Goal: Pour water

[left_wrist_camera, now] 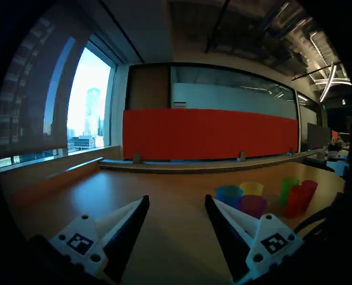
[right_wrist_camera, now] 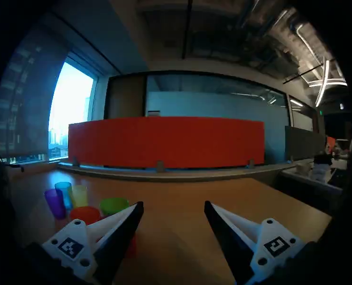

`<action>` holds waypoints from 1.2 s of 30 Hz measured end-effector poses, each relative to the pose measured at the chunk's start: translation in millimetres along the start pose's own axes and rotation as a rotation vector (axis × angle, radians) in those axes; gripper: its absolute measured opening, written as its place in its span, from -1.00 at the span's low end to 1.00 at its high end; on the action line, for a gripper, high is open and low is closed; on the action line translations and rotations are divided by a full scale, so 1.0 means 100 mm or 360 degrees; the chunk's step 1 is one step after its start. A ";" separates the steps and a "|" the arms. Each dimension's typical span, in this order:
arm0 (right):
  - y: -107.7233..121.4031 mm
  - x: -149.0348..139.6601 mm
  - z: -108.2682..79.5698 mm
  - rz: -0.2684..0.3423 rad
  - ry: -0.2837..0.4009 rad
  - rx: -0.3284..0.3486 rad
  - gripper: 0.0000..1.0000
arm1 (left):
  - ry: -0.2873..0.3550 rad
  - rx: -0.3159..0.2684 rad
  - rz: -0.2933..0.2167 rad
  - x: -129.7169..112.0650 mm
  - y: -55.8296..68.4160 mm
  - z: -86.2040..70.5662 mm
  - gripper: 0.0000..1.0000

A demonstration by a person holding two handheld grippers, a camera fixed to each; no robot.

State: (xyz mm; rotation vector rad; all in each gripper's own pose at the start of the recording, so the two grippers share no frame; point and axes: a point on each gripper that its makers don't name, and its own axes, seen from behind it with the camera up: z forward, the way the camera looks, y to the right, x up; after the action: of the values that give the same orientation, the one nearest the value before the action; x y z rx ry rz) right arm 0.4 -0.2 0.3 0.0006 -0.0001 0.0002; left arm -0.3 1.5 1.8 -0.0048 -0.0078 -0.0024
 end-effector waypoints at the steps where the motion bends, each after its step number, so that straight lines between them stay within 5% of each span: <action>1: -0.01 0.02 0.01 0.0001 0.0000 0.0003 0.98 | -0.0006 -0.0003 -0.0003 0.01 0.00 0.01 0.73; 18: -0.11 0.55 0.16 -0.0024 -0.0080 0.0103 0.99 | -0.0051 -0.0090 0.0063 0.53 0.09 0.12 0.73; 36: -0.11 1.22 0.32 0.0020 -0.0094 0.0162 0.99 | 0.0004 -0.0197 0.0066 1.42 0.25 0.28 0.73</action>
State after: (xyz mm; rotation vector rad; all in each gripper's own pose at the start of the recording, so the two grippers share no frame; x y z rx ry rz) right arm 122.9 -11.1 32.5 0.1022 -0.0593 0.0130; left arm 142.0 25.9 31.0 -0.1289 -0.0051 0.0387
